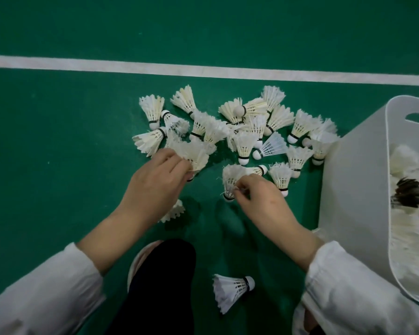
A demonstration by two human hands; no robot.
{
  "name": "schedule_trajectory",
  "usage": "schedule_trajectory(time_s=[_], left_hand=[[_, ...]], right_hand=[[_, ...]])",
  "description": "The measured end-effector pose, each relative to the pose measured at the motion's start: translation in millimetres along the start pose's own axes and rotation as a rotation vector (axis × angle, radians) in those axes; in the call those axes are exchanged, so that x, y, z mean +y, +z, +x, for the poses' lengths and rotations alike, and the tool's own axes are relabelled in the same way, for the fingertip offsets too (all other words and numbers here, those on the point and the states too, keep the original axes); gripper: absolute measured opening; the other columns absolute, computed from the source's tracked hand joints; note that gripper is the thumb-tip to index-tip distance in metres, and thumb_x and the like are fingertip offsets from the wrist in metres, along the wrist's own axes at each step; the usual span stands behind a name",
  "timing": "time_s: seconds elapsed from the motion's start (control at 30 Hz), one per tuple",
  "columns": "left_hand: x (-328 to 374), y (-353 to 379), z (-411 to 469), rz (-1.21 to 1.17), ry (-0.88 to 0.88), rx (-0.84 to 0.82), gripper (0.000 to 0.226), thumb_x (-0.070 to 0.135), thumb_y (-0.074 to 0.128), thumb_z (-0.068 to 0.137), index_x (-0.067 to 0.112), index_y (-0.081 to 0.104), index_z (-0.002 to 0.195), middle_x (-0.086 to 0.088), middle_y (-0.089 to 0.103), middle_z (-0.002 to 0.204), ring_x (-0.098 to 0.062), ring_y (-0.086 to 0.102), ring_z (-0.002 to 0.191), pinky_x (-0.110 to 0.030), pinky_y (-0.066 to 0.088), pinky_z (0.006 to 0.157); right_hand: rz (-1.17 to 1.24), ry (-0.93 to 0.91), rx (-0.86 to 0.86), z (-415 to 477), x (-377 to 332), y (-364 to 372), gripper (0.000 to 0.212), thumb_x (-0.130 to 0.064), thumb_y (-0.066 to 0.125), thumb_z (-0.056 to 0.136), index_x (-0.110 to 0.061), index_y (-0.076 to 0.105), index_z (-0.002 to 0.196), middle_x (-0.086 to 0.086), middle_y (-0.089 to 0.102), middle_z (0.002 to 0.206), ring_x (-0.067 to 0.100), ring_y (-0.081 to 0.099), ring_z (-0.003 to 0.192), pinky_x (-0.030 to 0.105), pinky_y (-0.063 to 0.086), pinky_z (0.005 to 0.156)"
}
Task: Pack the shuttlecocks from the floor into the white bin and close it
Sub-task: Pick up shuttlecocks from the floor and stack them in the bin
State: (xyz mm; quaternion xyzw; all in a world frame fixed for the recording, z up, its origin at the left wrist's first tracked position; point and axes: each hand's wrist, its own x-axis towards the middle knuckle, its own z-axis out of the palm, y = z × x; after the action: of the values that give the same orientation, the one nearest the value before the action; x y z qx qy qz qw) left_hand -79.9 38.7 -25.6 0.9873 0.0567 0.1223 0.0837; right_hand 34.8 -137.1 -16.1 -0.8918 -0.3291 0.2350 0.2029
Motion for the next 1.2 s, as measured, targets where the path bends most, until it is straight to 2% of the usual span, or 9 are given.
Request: schedule_trajectory(time_s=[0.1, 0.2, 0.3, 0.47, 0.63, 0.77, 0.83, 0.97, 1.2], left_hand=[[1.5, 1.0, -1.1, 0.032, 0.006, -0.134, 0.058, -0.014, 0.067, 0.058, 0.011, 0.05, 0.108, -0.011, 0.059, 0.078, -0.026, 0.054, 0.064, -0.026, 0.028, 0.035], [-2.8, -0.9, -6.7, 0.134, 0.04, -0.285, 0.039, -0.014, 0.062, 0.049, 0.002, 0.058, 0.085, -0.02, 0.059, 0.09, -0.03, 0.056, 0.074, -0.024, 0.032, 0.031], [-9.8, 9.2, -31.6, 0.143, -0.113, -0.317, 0.018, 0.007, 0.071, 0.061, 0.002, 0.059, 0.073, -0.022, 0.058, 0.107, -0.03, 0.047, 0.097, -0.032, 0.051, 0.049], [-28.2, 28.6, -79.6, 0.196, -0.245, -0.524, 0.082, 0.048, 0.081, 0.052, -0.005, 0.059, 0.11, -0.02, 0.053, 0.115, -0.029, 0.036, 0.11, -0.038, 0.055, 0.075], [-38.9, 36.0, -97.2, 0.354, -0.195, -0.58, 0.079, 0.0, 0.079, 0.046, -0.012, 0.053, 0.12, -0.027, 0.052, 0.112, -0.035, 0.043, 0.102, -0.041, 0.05, 0.086], [-54.3, 32.9, -97.1, 0.274, -0.168, -0.531, 0.084, -0.024, 0.07, 0.027, -0.014, 0.059, 0.11, -0.022, 0.044, 0.112, -0.039, 0.055, 0.089, -0.037, 0.057, 0.063], [-57.3, 24.9, -91.9, 0.187, -0.214, -0.569, 0.069, -0.025, 0.068, 0.036, -0.012, 0.061, 0.104, -0.021, 0.045, 0.111, -0.038, 0.06, 0.083, -0.035, 0.056, 0.057], [-54.8, 13.0, -77.8, 0.034, -0.326, -0.513, 0.022, 0.007, 0.057, 0.086, 0.0, 0.062, 0.106, -0.015, 0.054, 0.115, -0.031, 0.052, 0.102, -0.041, 0.051, 0.079], [-6.9, -18.8, -7.3, -0.163, -0.262, -0.302, 0.037, 0.038, 0.03, 0.095, 0.01, 0.053, 0.089, 0.0, 0.049, 0.089, -0.014, 0.04, 0.082, -0.031, 0.037, 0.075]], right_hand=[[0.004, 0.012, -0.008, -1.7, 4.5, -0.7, 0.016, -0.018, 0.053, 0.09, -0.006, 0.062, 0.089, 0.008, 0.059, 0.092, 0.027, 0.056, 0.087, 0.036, 0.044, 0.077], [0.005, 0.027, -0.005, -3.3, 7.7, -1.3, 0.014, -0.018, 0.054, 0.089, -0.006, 0.062, 0.09, 0.01, 0.06, 0.093, 0.029, 0.057, 0.088, 0.037, 0.045, 0.078], [0.019, 0.026, -0.005, -5.9, 8.1, 0.0, 0.014, -0.017, 0.054, 0.09, -0.007, 0.063, 0.093, 0.01, 0.062, 0.096, 0.028, 0.058, 0.091, 0.036, 0.045, 0.08], [0.014, 0.024, -0.042, -8.7, 3.5, 6.0, 0.014, -0.017, 0.054, 0.09, -0.007, 0.063, 0.091, 0.009, 0.06, 0.096, 0.026, 0.057, 0.09, 0.033, 0.043, 0.078], [0.009, 0.015, -0.056, -6.1, -1.0, 7.9, 0.014, -0.018, 0.053, 0.09, -0.007, 0.062, 0.09, 0.009, 0.06, 0.095, 0.026, 0.056, 0.09, 0.032, 0.041, 0.075], [0.005, -0.002, -0.058, -3.6, -4.7, 8.0, 0.016, -0.018, 0.053, 0.091, -0.007, 0.063, 0.093, 0.009, 0.06, 0.097, 0.026, 0.056, 0.091, 0.034, 0.044, 0.08], [0.009, -0.011, -0.052, -2.8, -4.9, 8.7, 0.016, -0.018, 0.053, 0.091, -0.007, 0.063, 0.093, 0.009, 0.06, 0.097, 0.025, 0.056, 0.091, 0.035, 0.045, 0.081], [0.008, -0.027, -0.039, -1.5, -6.3, 8.7, 0.016, -0.018, 0.052, 0.091, -0.007, 0.063, 0.093, 0.007, 0.058, 0.096, 0.024, 0.055, 0.09, 0.033, 0.044, 0.08], [-0.046, -0.133, 0.014, -1.1, -12.5, -33.9, 0.02, -0.02, 0.05, 0.093, -0.008, 0.064, 0.099, 0.004, 0.059, 0.099, 0.02, 0.055, 0.095, 0.032, 0.043, 0.084]])
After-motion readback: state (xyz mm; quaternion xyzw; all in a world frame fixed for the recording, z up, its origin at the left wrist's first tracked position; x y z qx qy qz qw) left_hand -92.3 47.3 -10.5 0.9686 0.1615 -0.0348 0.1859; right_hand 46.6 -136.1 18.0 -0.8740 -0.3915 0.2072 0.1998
